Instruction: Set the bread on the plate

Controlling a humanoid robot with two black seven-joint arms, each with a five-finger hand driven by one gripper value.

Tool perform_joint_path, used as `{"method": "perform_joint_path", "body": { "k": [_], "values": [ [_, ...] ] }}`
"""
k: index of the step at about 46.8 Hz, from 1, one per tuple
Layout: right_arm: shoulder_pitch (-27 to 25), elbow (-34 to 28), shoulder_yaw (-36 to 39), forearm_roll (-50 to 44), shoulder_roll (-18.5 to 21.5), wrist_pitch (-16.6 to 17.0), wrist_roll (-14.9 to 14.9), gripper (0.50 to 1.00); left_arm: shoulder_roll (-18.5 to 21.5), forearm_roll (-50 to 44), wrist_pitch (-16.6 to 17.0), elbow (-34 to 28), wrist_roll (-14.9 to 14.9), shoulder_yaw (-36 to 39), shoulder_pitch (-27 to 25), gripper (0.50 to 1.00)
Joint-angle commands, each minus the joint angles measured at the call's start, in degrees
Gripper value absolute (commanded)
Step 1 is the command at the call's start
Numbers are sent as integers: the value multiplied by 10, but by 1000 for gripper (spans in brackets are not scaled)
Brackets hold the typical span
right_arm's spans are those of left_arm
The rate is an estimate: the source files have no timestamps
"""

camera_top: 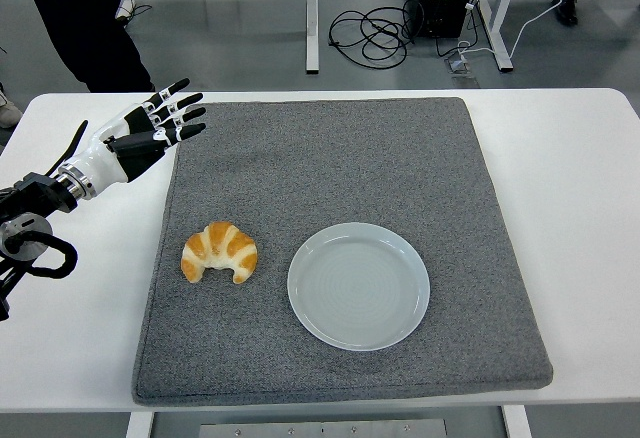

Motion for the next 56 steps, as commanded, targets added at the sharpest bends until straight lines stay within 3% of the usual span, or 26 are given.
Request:
{"method": "perform_joint_path", "body": {
  "k": [1,21,40,56],
  "values": [
    [0,0,0,0,0,0,0,1000,2,11,0,-3,-1,0,-8,958],
    [1,0,0,0,0,1,0,1000,23,121,-1,-18,4,1,-77,948],
    [1,1,0,0,0,1,0,1000,106,210,24,-173,6,105,-151,937],
    [3,1,0,0,0,1,0,1000,195,341,35,-330,9,134,-160,937]
  ]
}}
